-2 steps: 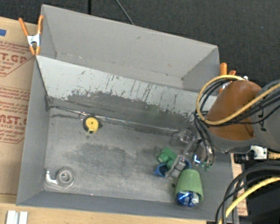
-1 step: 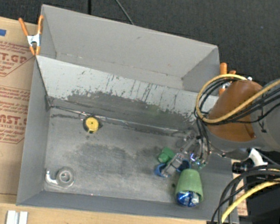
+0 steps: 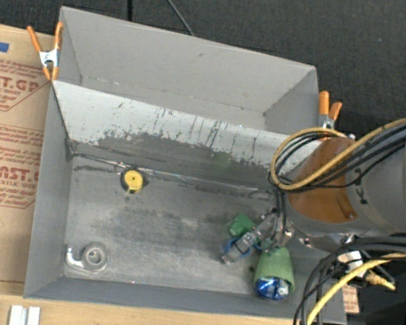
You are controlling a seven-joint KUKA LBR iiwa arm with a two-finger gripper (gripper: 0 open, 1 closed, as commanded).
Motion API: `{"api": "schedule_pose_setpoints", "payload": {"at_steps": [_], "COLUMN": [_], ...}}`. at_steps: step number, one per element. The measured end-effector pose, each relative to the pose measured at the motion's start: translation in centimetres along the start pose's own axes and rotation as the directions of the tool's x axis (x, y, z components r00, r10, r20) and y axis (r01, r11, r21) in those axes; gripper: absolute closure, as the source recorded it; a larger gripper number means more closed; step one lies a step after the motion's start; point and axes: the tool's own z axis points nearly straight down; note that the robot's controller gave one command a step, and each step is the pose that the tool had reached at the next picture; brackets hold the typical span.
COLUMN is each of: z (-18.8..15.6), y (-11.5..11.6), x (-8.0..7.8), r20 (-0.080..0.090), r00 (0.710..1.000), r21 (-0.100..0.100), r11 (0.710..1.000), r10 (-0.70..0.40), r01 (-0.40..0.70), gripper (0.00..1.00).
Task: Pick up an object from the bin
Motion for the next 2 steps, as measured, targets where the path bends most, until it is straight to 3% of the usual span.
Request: {"api": "schedule_pose_setpoints", "payload": {"at_steps": [1,2], "z": [0.06,0.00], "y": [-0.01,0.00], "x": [0.03,-0.01], "r20": [-0.001,0.002], "r00": [1.000,1.000], "r21": [0.001,0.000], "r11": [1.000,1.000], "r10": [-0.001,-0.001], "r01": [0.001,0.001], "gripper": [0.00,1.00]}}
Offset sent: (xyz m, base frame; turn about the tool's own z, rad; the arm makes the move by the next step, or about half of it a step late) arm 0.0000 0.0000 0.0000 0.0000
